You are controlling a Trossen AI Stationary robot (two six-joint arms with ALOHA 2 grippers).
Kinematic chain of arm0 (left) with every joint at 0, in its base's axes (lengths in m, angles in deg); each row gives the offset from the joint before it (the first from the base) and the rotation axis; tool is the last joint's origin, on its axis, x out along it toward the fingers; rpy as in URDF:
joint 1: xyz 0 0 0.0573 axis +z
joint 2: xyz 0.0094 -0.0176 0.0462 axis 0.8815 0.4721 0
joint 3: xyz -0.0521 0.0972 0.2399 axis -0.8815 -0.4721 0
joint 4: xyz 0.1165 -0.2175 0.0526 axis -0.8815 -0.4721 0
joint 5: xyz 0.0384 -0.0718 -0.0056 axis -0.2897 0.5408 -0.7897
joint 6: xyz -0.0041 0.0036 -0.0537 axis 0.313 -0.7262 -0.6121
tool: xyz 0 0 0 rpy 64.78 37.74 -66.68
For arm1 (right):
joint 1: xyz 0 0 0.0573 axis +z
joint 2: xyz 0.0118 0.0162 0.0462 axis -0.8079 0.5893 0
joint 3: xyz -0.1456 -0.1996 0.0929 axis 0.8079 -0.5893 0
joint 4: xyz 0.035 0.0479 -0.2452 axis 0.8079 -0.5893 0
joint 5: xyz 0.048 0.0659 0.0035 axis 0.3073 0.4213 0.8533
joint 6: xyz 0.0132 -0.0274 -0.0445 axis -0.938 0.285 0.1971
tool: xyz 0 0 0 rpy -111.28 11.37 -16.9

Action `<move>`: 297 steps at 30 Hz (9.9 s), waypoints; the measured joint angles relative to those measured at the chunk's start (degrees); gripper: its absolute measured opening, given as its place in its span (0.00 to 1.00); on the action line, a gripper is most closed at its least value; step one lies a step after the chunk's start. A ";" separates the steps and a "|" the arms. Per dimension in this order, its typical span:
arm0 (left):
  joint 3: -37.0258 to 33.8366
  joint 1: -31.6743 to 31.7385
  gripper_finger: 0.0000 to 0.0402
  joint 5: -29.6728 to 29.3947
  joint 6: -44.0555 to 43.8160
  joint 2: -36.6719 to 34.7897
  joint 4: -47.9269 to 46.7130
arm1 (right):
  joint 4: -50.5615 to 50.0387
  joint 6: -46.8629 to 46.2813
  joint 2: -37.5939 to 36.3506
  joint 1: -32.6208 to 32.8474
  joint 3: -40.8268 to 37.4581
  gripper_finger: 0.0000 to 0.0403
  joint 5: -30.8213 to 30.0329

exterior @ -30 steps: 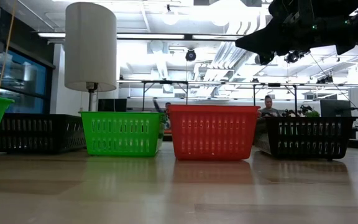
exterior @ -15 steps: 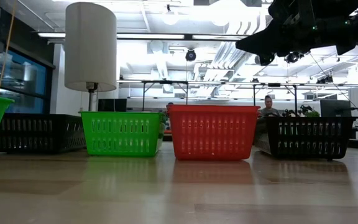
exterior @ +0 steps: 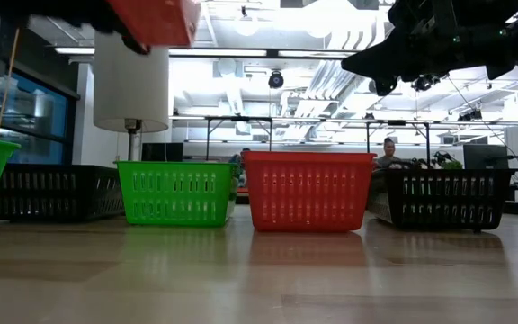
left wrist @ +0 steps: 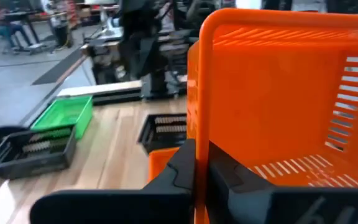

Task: Stack baskets by color
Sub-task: Stack the bottom orange bin on top of the top orange bins, then stack the bottom right black bin on top of the top black bin

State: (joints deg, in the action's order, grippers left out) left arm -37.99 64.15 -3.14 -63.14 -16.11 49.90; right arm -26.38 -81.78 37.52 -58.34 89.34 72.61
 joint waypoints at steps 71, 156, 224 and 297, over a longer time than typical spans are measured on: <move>42.78 8.66 0.00 0.61 0.31 53.24 -38.23 | 16.34 -2.59 -0.04 -0.04 -0.04 0.00 -5.94; 5.21 4.15 0.37 -1.08 -5.47 0.47 4.83 | 12.57 -6.72 -0.50 -0.02 0.02 0.00 -3.71; -15.07 -8.85 0.00 -17.99 -1.48 -10.86 18.05 | 16.53 -1.39 13.16 10.49 0.04 0.00 -13.11; -15.07 -8.85 0.00 -17.80 -1.55 -11.01 16.84 | -55.03 -79.55 2.99 20.13 0.83 0.49 -22.67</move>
State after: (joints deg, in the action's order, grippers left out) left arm -53.07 55.30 -20.94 -64.69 -27.12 66.74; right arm -81.41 -161.33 40.52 -38.21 90.18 49.94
